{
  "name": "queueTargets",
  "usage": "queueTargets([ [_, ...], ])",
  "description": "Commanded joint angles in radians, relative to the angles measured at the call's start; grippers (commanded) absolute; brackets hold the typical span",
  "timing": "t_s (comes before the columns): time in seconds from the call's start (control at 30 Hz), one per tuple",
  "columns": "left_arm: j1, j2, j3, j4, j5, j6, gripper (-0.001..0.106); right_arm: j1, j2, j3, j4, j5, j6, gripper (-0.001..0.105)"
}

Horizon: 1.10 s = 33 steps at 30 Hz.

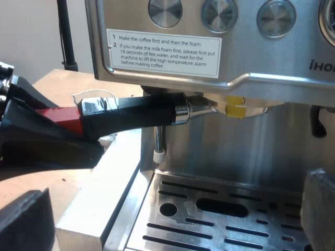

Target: Put the handle in the coffee machine

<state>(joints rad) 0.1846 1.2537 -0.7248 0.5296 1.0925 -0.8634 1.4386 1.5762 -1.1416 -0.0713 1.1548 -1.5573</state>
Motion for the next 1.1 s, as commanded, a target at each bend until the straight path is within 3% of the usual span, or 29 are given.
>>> queueTargets([
  [0.03,-0.004,-0.025,-0.018,0.014,0.243,0.022,0.000,-0.004,-0.006,-0.004,0.001,0.007,-0.011,0.097],
  [0.3,-0.004,-0.025,-0.018,-0.054,0.230,0.022,0.000,-0.028,-0.006,-0.004,0.001,-0.013,-0.011,0.092],
  [0.37,-0.004,-0.025,-0.018,-0.061,0.230,0.022,0.000,-0.042,-0.006,-0.004,0.001,-0.015,-0.011,0.082],
  [0.53,-0.004,-0.025,-0.018,-0.061,0.230,0.022,0.000,-0.111,-0.006,0.006,0.001,-0.026,-0.009,0.045],
  [0.63,-0.004,-0.025,-0.018,-0.061,0.230,0.022,0.000,-0.154,-0.006,0.036,0.001,-0.134,-0.004,0.035],
  [0.73,-0.004,-0.025,-0.018,-0.061,0.230,0.022,0.000,-0.193,-0.006,0.072,-0.001,-0.172,0.041,0.032],
  [1.1,-0.004,-0.025,-0.018,-0.062,0.230,0.022,0.000,-0.252,0.014,0.190,-0.183,-0.208,0.052,0.032],
])
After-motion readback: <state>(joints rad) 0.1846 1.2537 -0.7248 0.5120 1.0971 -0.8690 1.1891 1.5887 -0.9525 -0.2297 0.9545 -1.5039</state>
